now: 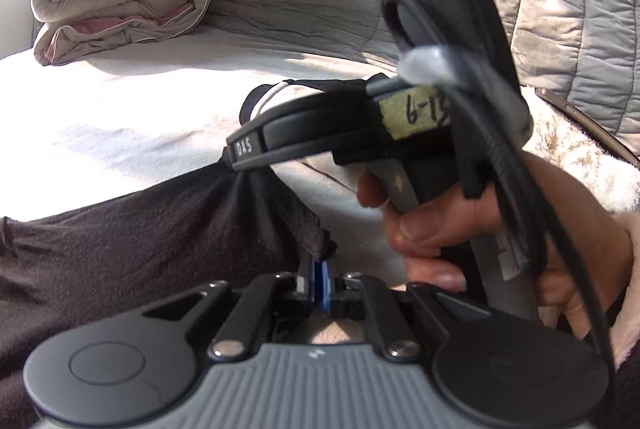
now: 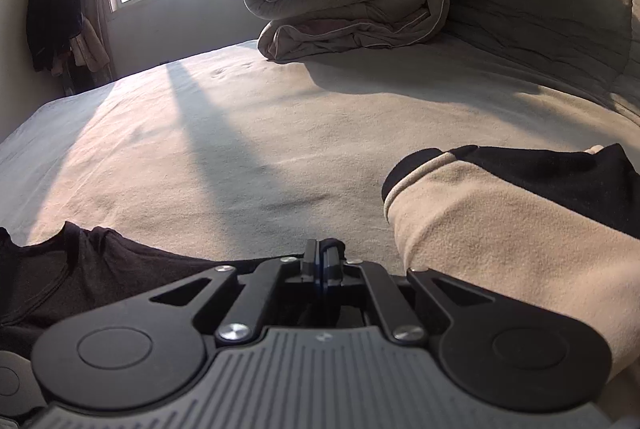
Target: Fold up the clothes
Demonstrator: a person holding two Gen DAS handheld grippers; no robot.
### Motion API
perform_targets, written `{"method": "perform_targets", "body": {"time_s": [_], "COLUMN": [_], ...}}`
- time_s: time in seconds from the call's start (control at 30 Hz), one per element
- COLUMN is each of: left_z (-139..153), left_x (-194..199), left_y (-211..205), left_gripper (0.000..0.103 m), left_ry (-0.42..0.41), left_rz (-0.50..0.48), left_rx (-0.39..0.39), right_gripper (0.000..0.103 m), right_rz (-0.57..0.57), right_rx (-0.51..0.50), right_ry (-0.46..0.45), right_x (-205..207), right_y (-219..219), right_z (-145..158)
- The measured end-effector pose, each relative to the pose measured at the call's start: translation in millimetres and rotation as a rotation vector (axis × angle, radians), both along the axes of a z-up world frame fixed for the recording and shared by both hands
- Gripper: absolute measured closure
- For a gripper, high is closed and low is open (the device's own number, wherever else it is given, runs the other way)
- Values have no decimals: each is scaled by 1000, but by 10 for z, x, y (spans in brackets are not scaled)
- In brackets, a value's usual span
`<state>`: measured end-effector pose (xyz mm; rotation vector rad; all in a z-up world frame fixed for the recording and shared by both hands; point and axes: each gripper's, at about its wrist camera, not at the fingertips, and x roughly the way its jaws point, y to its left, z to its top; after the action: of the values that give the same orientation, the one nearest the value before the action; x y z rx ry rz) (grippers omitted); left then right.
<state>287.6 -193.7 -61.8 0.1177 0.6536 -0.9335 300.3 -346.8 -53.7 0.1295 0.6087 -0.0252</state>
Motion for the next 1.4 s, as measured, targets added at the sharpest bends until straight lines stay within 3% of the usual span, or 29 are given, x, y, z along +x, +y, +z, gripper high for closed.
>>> {"method": "perform_targets", "body": {"time_s": [0.03, 0.1, 0.17, 0.27, 0.33, 0.37, 0.4, 0.67, 0.97, 1.23, 1.4], "left_z": [30, 102, 178, 249, 263, 246, 227, 54, 112, -10, -43], "left_x": [-18, -93, -216, -398, -490, -526, -553, -240, 452, 919, 1007], "left_y": [49, 157, 286, 542, 734, 826, 921, 1529, 1596, 1520, 1469], "left_gripper": [87, 62, 59, 46, 42, 41, 41, 41, 43, 75, 88], "left_ry": [-1, -11, -21, -26, -41, -47, -51, 47, 117, 236, 241], "left_rz": [13, 54, 107, 196, 248, 276, 305, 513, 561, 599, 607], "left_rx": [-4, -13, -26, -43, -47, -37, -28, -13, -71, -169, -203], "right_gripper": [100, 90, 90, 88, 79, 67, 64, 64, 64, 71, 74], "right_rz": [3, 8, 9, 24, 44, 54, 60, 113, 119, 110, 85], "right_rx": [1, 18, 20, 28, 37, 39, 35, 1, 3, 70, 5], "right_ry": [6, -5, -22, -48, -67, -74, -74, -69, -41, -13, 53], "right_x": [8, -10, -41, -82, -118, -132, -131, -123, -106, -109, -101], "right_y": [6, 3, 11, 65, 124, 152, 168, 294, 245, 66, 72], "right_z": [3, 46, 105, 196, 250, 267, 263, 237, 207, 174, 194]}}
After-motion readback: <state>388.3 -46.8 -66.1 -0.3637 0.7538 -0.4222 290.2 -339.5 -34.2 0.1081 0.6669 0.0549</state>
